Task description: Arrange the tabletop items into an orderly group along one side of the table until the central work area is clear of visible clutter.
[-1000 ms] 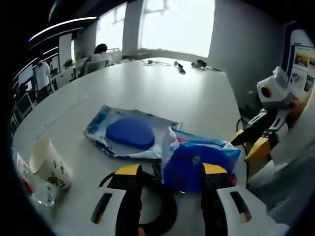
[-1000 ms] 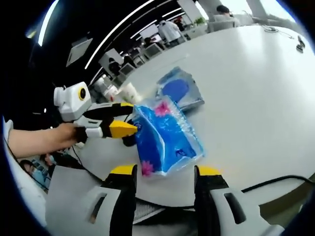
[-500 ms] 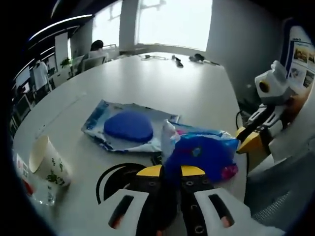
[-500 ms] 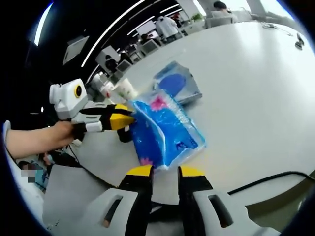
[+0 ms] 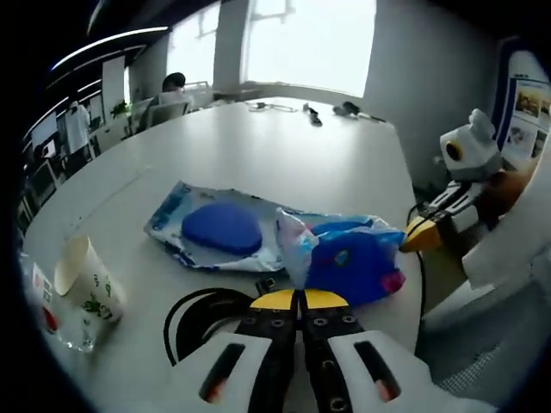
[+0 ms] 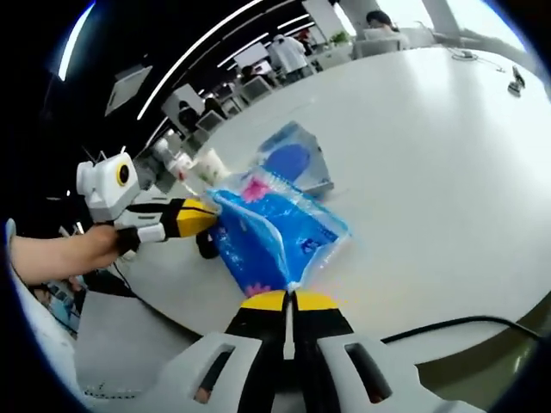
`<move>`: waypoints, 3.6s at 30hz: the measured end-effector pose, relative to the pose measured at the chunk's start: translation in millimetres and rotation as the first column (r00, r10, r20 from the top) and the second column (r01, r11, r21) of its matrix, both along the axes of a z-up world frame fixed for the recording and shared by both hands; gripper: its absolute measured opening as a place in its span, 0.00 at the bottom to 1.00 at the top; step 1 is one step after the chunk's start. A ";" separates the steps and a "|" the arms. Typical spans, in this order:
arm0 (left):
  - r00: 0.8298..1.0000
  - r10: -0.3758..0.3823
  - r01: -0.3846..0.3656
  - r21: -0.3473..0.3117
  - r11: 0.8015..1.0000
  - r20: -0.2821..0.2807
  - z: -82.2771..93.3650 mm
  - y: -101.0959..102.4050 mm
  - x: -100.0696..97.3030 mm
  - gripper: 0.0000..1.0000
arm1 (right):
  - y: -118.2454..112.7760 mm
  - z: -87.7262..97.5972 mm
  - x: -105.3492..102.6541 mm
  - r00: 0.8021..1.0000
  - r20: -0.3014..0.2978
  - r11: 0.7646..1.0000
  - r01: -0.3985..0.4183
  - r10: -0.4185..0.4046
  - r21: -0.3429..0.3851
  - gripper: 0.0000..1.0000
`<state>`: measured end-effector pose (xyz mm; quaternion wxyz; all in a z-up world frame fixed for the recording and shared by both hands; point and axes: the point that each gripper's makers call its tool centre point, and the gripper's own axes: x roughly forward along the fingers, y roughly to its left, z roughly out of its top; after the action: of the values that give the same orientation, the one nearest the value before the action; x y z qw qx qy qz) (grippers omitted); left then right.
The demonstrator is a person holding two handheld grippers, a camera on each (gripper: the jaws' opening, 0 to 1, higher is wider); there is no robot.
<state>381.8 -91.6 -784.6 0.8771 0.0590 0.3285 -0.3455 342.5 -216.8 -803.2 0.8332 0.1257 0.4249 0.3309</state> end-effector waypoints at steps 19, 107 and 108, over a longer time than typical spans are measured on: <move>0.988 0.152 -0.151 -0.122 0.981 -0.002 26.1 -27.1 18.8 0.00 | -36.1 39.0 55.8 0.992 0.125 1.000 -0.020 0.022 -0.016 0.00; 0.902 0.395 -0.415 -0.091 0.905 -0.175 -41.3 -94.6 182.0 0.00 | -79.4 -5.5 289.7 0.973 0.181 0.981 -0.114 0.142 -0.156 0.00; 0.901 0.397 -0.416 -0.092 0.905 -0.176 -41.3 -94.6 182.2 0.00 | -79.3 -5.5 289.9 0.973 0.180 0.981 -0.114 0.141 -0.156 0.00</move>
<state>563.9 -186.2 -825.9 0.9040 -0.0935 0.3772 -0.1782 632.4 -296.1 -808.7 0.8539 0.0052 0.3732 0.3627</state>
